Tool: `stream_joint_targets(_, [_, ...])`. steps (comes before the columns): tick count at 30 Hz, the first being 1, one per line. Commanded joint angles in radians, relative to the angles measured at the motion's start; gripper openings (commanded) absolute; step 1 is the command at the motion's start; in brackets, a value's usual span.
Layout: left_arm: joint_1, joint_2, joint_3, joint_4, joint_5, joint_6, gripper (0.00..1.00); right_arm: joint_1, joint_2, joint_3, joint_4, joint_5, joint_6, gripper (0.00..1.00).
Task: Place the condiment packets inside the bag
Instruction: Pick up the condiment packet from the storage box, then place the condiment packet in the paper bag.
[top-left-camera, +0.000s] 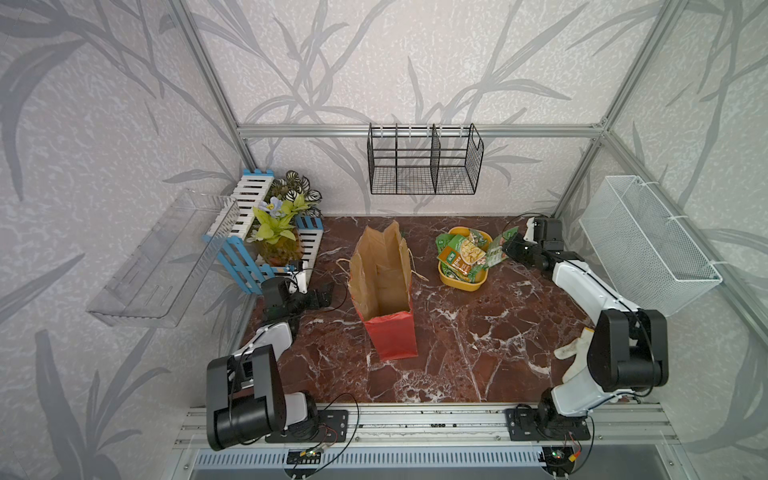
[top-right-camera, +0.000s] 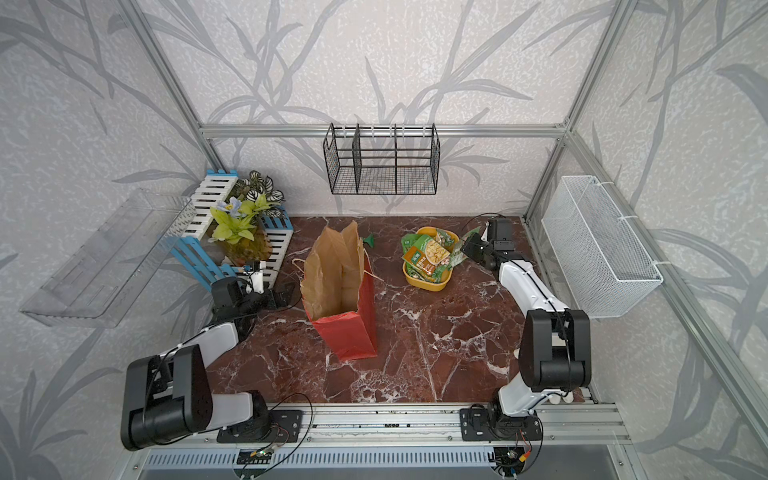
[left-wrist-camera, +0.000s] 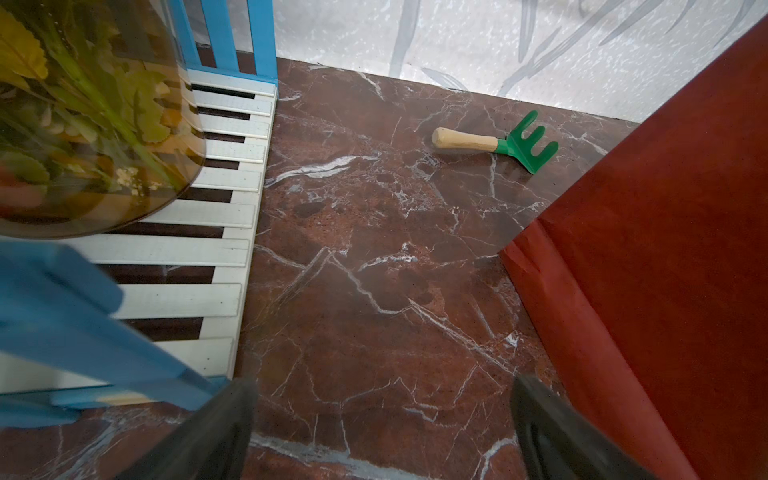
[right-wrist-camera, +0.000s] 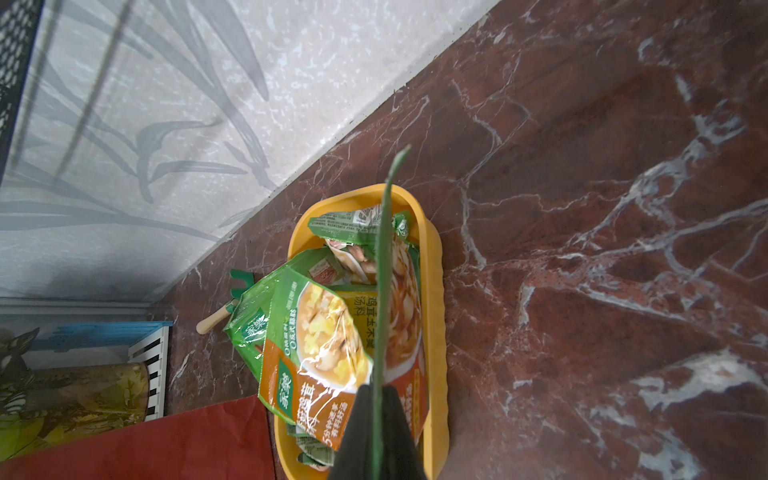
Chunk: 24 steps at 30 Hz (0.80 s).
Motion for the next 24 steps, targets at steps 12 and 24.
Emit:
stream_joint_targets(12, [0.006,-0.029,-0.016,0.012,-0.015,0.010,1.00,0.091,-0.231,0.062,-0.126,0.105,-0.040,0.00])
stream_joint_targets(24, [0.015,-0.030,-0.012,0.006,-0.017,0.000,1.00,0.471,-0.302,0.291,-0.243,0.281,-0.163,0.00])
